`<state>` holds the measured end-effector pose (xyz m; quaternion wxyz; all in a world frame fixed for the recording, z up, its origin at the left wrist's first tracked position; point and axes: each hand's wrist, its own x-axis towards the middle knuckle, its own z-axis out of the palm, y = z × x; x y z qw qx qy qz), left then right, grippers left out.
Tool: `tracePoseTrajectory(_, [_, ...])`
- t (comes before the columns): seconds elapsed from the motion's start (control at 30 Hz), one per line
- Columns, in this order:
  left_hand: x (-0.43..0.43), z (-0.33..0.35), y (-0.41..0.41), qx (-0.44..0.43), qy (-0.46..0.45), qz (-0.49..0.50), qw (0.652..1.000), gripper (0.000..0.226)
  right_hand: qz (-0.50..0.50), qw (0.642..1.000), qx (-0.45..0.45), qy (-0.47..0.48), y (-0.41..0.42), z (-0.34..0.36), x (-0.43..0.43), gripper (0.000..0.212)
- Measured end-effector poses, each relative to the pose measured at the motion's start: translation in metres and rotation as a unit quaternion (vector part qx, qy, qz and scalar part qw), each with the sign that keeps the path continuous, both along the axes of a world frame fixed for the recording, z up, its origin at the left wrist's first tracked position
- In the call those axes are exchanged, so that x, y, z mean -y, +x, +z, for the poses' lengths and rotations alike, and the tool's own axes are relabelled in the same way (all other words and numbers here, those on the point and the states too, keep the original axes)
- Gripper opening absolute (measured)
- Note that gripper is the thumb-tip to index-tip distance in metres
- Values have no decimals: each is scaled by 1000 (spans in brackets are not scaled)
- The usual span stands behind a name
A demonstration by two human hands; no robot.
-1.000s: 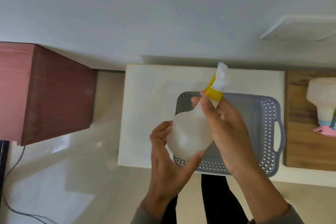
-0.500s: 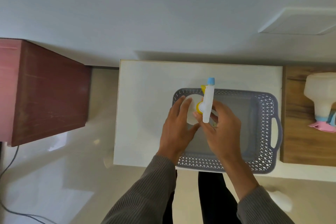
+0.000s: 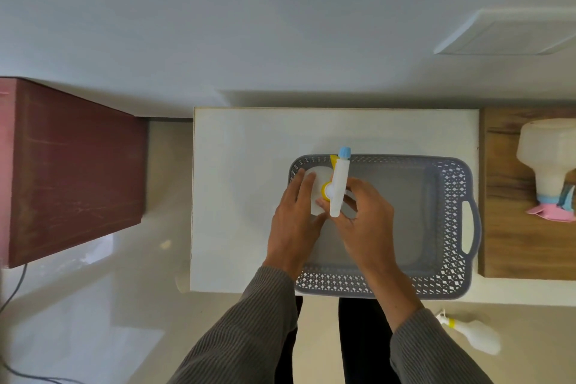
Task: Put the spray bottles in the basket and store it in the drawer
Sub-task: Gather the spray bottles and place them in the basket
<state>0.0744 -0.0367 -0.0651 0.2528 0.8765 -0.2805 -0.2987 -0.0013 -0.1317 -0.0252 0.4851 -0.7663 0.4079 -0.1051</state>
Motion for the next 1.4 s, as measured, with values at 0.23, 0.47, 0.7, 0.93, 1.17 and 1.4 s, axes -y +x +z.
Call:
tracePoseTrajectory(0.23, [-1,-4,1,-2,-5,-2,1000,64,7,1000,1,-13,4,-2,-6,32])
tracePoseTrajectory(0.47, [-3,-3,-1,-2,-1,-19,1000,66,10,1000,-6,-17,0,-4,-9,37])
tracePoseTrajectory(0.7, [-26,37,1,53,-45,-63,996,81,3,1000,-11,25,-35,6,8,58])
tracePoseTrajectory(0.93, [-7,117,-5,244,-124,90,958,51,-156,988,-5,4,-123,31,56,42])
tracePoseTrajectory(1.17, [168,149,-75,234,-265,-145,924,35,-246,966,-67,44,-203,30,124,51])
tracePoseTrajectory(1.4, [318,63,-143,256,-55,-487,833,76,-234,968,-78,44,-240,21,167,47])
